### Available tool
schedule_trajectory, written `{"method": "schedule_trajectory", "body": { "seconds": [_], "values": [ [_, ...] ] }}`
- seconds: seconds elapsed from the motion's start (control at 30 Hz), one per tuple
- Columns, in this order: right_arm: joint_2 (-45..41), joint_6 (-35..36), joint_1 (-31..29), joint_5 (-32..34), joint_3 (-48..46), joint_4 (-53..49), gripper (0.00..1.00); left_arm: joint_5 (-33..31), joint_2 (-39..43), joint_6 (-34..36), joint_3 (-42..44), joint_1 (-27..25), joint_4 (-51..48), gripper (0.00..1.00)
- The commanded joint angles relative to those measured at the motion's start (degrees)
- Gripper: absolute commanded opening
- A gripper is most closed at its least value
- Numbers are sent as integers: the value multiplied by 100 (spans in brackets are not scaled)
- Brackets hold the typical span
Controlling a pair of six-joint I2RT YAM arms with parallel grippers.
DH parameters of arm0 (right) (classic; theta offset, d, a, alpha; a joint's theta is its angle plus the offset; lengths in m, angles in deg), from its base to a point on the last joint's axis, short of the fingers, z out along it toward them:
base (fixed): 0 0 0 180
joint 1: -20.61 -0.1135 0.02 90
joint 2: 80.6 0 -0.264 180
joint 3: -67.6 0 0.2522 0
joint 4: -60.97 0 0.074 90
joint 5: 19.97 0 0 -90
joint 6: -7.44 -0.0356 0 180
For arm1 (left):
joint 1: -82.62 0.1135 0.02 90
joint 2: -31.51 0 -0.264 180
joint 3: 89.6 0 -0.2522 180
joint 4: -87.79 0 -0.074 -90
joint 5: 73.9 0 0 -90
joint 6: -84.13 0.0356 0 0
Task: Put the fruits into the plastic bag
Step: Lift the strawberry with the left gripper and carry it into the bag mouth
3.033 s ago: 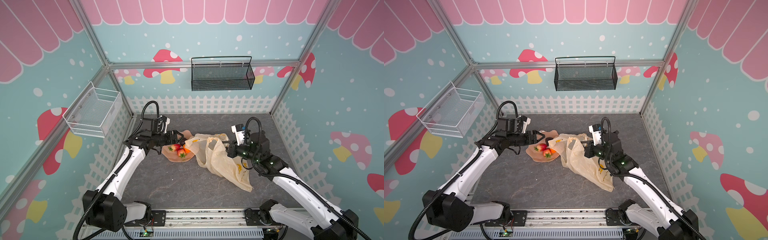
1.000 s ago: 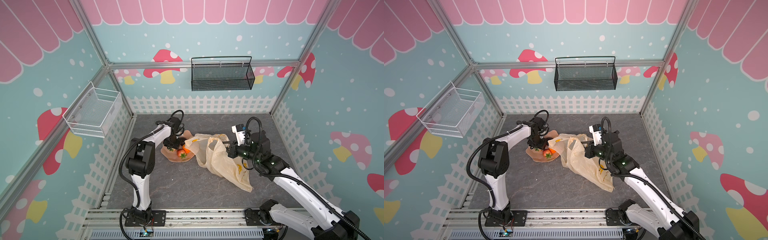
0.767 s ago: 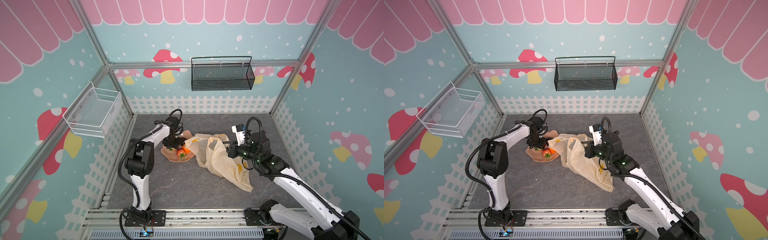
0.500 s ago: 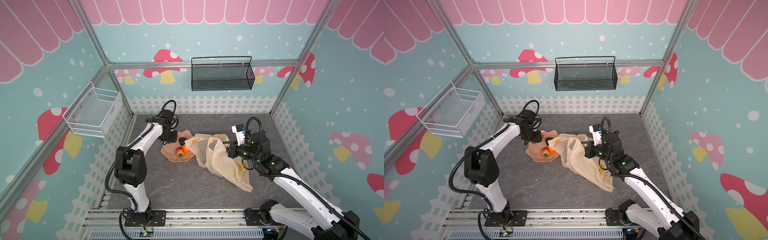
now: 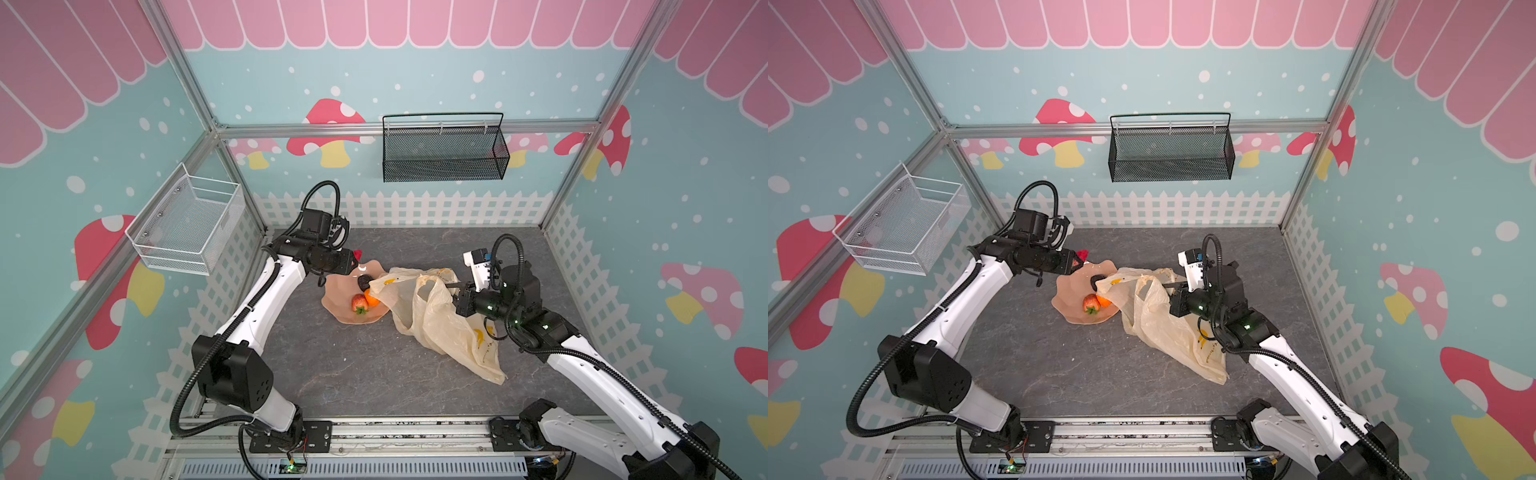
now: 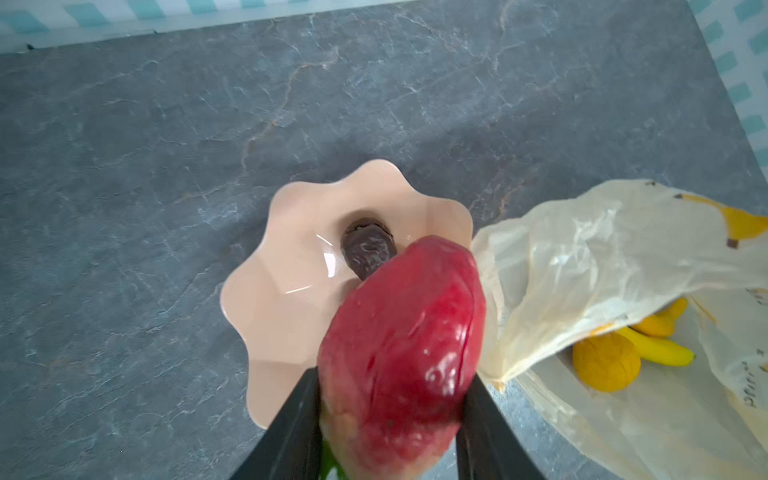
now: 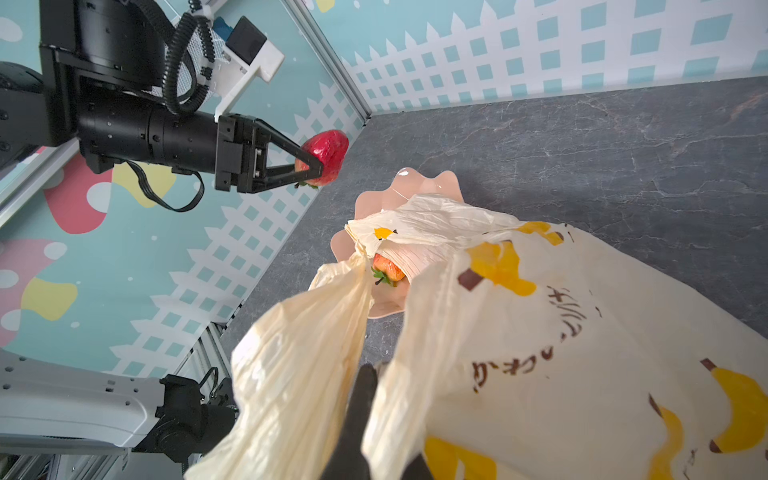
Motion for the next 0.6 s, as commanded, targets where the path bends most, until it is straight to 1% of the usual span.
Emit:
{"method": "schedule_trajectory", "body": {
  "seconds": [0.0, 0.1, 0.2, 0.3, 0.4, 0.47, 0.5, 0.57],
  "values": [
    [-150, 58, -34, 14, 77, -69, 0, 920, 583, 690, 355, -136, 109, 38],
    [-182, 65, -31, 23, 71, -96, 0, 1356, 1035, 1029, 754, -274, 130, 37],
    [-190, 72, -32, 26, 73, -109, 0, 1523, 1331, 1130, 1041, -451, 108, 36],
    [-190, 79, -28, 27, 85, -116, 0, 1312, 1399, 1160, 1210, -694, 38, 33],
    [-179, 73, -29, 3, 74, -131, 0, 1025, 1303, 1170, 1230, -949, -81, 33],
    [-181, 81, -33, -4, 79, -157, 0, 934, 1207, 1196, 1236, -1015, -145, 32],
    [-182, 82, -30, -4, 77, -160, 0, 888, 1172, 1216, 1238, -1237, -157, 32],
    [-196, 73, -34, -6, 69, -158, 0, 717, 1038, 1218, 1256, -1418, -152, 31]
  ]
}}
